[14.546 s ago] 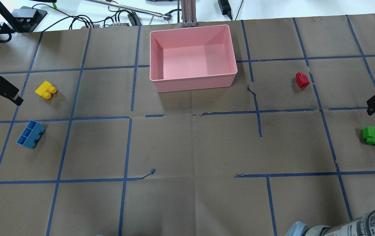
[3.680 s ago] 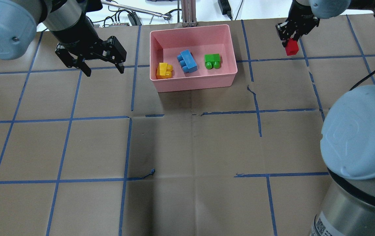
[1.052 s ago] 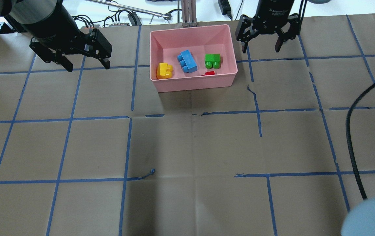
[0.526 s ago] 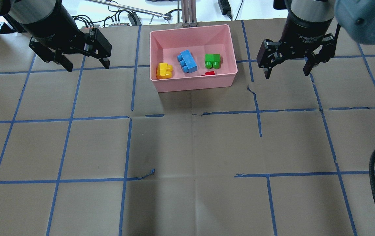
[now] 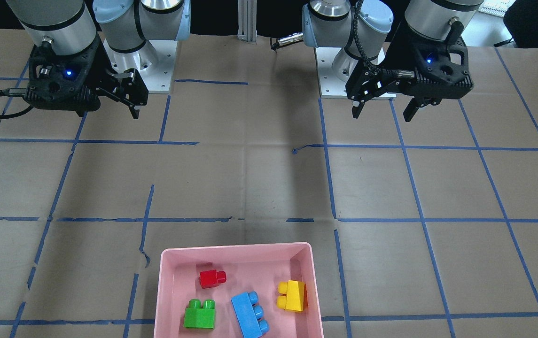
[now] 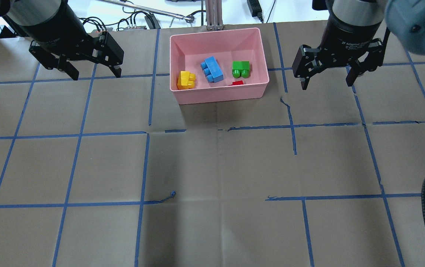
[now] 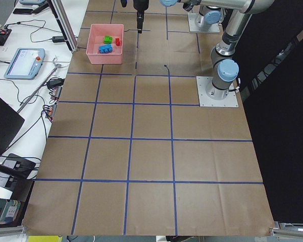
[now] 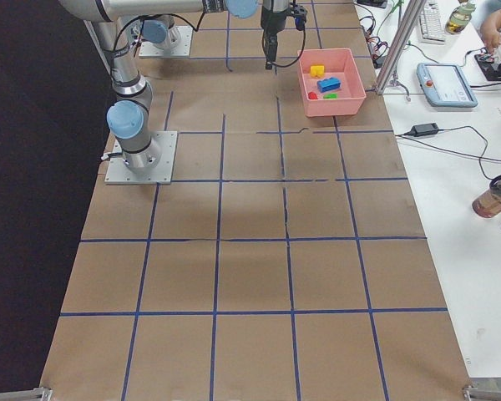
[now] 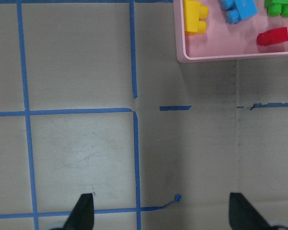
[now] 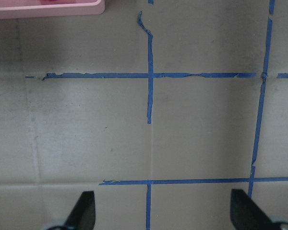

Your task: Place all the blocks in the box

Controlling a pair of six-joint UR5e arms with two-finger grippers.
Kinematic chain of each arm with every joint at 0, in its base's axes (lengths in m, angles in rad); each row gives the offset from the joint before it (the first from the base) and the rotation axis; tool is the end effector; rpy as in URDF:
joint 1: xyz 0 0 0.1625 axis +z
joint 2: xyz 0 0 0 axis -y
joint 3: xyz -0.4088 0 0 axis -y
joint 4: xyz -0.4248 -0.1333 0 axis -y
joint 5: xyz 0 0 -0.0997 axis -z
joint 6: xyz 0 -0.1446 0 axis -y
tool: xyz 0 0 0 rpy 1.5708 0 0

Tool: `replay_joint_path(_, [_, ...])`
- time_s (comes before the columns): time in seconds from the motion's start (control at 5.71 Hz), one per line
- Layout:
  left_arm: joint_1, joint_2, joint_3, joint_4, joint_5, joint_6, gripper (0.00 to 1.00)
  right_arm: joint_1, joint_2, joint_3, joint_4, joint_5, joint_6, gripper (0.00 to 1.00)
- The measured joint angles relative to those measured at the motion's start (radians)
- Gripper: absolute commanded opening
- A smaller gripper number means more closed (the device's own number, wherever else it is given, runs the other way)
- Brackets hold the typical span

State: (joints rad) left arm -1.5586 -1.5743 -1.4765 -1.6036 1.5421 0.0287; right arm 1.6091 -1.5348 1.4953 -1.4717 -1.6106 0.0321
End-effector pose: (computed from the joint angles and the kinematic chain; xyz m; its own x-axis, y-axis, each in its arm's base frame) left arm -0.1309 -0.5340 0.4713 -0.9995 0.0181 0.0270 0.0165 0.9981 -0.0588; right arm 0.1478 -0.5248 0.4376 -0.9991 -0.0086 0.0416 -0.0062 0.9983 0.0583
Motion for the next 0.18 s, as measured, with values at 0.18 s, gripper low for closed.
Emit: replay_joint_path(0.18, [0.001, -0.002, 0.0, 0.001, 0.017, 0.001, 1.0, 0.001, 0.0, -0.002, -0.002, 0.001, 0.0, 0.99])
